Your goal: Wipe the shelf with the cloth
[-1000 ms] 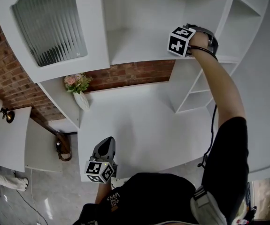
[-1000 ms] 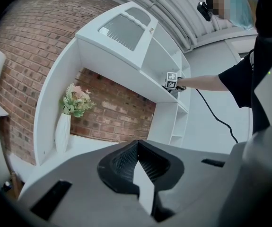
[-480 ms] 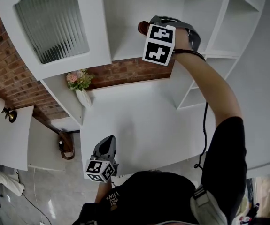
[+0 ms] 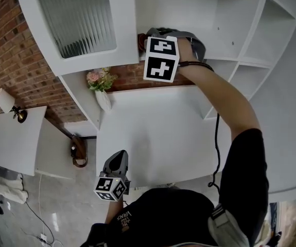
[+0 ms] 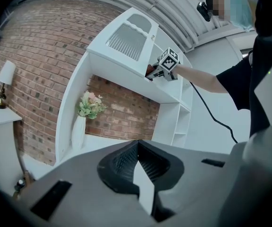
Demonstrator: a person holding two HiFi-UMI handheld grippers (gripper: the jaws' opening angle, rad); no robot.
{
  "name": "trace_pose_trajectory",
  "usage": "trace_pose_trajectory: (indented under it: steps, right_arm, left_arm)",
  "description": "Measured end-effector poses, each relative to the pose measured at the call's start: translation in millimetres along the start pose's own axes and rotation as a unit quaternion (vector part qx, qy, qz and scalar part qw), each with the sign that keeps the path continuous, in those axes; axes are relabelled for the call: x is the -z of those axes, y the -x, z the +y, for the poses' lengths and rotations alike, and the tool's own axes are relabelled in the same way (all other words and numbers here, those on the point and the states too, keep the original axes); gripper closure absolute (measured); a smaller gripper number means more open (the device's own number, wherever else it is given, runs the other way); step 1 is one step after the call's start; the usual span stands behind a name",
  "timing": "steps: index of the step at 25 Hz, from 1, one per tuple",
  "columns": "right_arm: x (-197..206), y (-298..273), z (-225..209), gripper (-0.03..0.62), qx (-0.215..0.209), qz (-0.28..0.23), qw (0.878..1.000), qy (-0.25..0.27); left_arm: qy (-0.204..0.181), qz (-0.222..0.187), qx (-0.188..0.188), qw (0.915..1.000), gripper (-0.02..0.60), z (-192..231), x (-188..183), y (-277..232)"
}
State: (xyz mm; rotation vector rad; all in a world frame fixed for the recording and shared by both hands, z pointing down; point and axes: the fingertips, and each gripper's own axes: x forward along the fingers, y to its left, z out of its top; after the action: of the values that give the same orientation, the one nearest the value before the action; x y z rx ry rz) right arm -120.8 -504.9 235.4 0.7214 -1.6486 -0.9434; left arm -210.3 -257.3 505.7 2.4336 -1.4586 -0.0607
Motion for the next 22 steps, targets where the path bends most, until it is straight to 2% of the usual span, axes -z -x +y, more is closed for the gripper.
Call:
trace_pose_trajectory:
  steps: [5, 10, 16, 22]
  right_arm:
    - [5, 0, 7, 0.503, -0.005, 0.005, 1.0, 0.012]
    - [29, 7, 8, 0.505, -0.001, 0.02, 1.0, 0.019]
    - [101, 16, 4, 0.505, 0.005, 0.078, 0.997, 0.003]
    - [190, 29, 0, 0.505, 0.017, 0.159, 0.987, -0.014]
  left_arm:
    - [0.002, -0.001, -0.002, 1.0, 0.575, -1, 6, 1]
    - [0.0, 0.001, 0.019, 0.9998, 0.575, -15, 6, -16]
    - [-0.002, 0.009, 0.052, 0.9986, 0.575, -35, 11, -42]
    - [-0.006, 0.016, 0.084, 0.9964, 0.575, -54, 11, -69]
